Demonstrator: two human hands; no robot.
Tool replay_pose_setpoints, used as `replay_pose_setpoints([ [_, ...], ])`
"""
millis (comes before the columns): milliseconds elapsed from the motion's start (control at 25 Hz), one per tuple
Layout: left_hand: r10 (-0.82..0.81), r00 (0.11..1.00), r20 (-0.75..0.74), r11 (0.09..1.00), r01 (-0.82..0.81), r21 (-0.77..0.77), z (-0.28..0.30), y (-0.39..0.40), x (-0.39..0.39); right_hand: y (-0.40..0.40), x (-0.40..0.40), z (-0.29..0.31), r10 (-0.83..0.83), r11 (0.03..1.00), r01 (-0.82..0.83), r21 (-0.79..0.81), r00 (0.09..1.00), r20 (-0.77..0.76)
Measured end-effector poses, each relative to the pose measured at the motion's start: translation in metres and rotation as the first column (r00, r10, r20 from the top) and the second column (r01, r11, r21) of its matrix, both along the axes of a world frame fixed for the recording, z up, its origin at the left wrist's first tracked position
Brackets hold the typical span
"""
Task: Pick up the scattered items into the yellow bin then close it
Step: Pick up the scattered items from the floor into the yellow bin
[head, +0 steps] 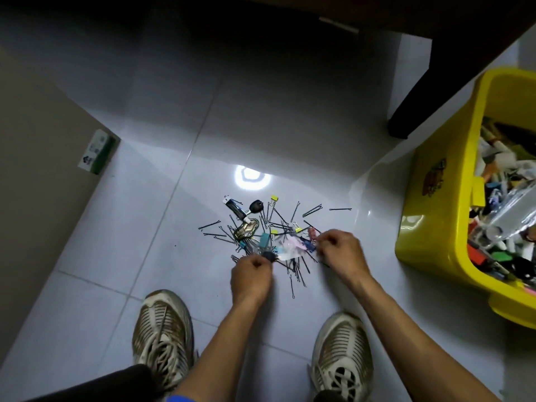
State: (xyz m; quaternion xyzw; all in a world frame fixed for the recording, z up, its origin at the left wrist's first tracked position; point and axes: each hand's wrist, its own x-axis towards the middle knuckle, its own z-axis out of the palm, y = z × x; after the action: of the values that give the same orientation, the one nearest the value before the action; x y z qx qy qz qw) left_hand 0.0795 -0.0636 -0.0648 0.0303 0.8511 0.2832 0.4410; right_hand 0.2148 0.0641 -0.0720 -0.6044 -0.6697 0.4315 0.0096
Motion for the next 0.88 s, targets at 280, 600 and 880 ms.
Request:
replay_pose_setpoints([
  [280, -0.254, 0.911, -0.324, 0.963, 0.271, 0.008, -0.016, 0.012, -0.05, 0.02, -0.024, -0.012, 0.199, 0.975, -0.212, 0.065, 0.966, 0.164],
  [600, -0.609, 0.728, -0.315, 0.793, 0.553, -0.256, -0.01, 0.046, -0.089, -0.031, -0.032, -0.016, 0.347, 0.918, -0.393, 0.055, 0.862, 0.37],
  [880, -0.339, 0.912, -0.229, 0.94, 0.321, -0.113, -0.01, 0.033, -0.077, -0.038, -0.028, -0.01, -0.153, 0.987, 0.157, -0.043, 0.984, 0.087],
])
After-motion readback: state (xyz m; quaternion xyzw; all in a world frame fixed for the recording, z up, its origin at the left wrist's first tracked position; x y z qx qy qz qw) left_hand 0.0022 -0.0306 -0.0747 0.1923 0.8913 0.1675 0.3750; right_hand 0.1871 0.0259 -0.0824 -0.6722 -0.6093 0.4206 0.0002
